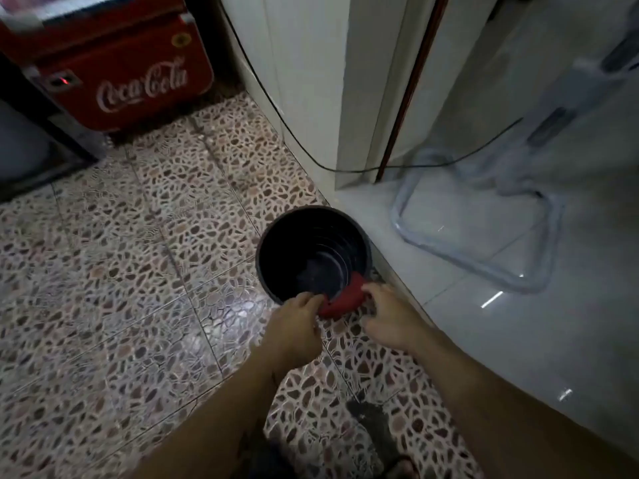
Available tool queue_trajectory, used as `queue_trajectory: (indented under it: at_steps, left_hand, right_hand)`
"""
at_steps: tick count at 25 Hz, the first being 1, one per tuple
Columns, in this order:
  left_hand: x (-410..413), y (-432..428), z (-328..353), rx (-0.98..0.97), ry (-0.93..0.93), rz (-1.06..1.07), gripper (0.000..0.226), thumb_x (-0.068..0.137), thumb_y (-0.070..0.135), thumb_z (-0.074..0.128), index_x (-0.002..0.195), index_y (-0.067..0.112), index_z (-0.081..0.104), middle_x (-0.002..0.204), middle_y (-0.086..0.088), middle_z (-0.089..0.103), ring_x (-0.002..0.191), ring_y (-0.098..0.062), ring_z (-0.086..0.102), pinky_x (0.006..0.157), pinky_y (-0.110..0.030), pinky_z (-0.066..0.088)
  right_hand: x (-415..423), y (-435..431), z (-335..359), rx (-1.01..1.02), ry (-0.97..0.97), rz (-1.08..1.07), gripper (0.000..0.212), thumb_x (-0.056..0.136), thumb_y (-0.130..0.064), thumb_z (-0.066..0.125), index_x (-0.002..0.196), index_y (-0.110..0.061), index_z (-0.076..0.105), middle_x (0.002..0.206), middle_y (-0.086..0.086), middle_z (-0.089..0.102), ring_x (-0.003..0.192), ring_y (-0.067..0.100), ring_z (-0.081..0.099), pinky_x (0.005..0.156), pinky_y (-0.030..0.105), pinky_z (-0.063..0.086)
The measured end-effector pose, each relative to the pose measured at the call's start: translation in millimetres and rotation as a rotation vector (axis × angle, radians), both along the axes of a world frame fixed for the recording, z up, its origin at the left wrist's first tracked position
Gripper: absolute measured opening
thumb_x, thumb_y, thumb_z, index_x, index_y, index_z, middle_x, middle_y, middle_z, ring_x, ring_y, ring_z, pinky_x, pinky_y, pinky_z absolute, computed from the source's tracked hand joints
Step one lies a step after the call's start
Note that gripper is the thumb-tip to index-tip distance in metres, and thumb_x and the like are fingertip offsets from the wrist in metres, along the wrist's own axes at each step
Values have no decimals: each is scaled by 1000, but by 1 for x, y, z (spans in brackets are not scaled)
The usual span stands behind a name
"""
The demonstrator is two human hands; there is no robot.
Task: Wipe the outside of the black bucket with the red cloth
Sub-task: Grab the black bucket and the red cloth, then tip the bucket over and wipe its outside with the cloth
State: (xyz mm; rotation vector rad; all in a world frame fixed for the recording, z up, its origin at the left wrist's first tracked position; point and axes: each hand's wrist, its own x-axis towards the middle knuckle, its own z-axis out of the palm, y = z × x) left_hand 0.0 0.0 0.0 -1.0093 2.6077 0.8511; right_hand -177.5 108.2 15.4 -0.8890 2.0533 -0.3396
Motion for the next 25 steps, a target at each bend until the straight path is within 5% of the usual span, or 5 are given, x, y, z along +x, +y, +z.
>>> queue_trajectory:
  at_steps: [6,11,16,20,25]
  left_hand:
    - [-1,-23,-145,-198,-27,-155,78,89,26,51,156,19,13,163,-1,20,148,-19,18,121,-44,9]
    - [9,-39,-187,-314,363,-206,53,87,27,59,139,24,48,138,8,56,117,-11,55,95,-30,39]
    - [0,-38,-179,-329,551,-151,51,82,21,59,132,28,56,121,7,69,105,-14,62,82,-33,52]
    - [-2,-30,-152,-240,694,14,48,85,13,58,129,29,61,117,5,71,106,-8,62,86,-7,41]
    - [-11,-9,-128,-156,810,117,53,87,-1,53,128,31,65,115,7,71,99,-8,65,85,-17,50]
  right_hand:
    - [2,-14,-153,-116,354,406,89,75,-32,60,157,-28,26,167,4,17,154,29,0,123,52,17]
    - [-18,-25,-197,-332,458,401,45,86,-24,57,129,-32,66,136,-6,60,148,21,23,121,45,26]
    - [-39,-36,-172,-232,352,390,44,85,-11,54,115,-38,72,142,-6,59,152,13,22,114,48,36]
    - [-25,-26,-128,-467,347,111,54,87,2,46,121,-30,73,149,5,55,143,23,42,114,43,38]
    - [-8,3,-89,-832,330,-548,49,86,3,45,103,-28,78,102,-8,75,102,15,67,92,34,55]
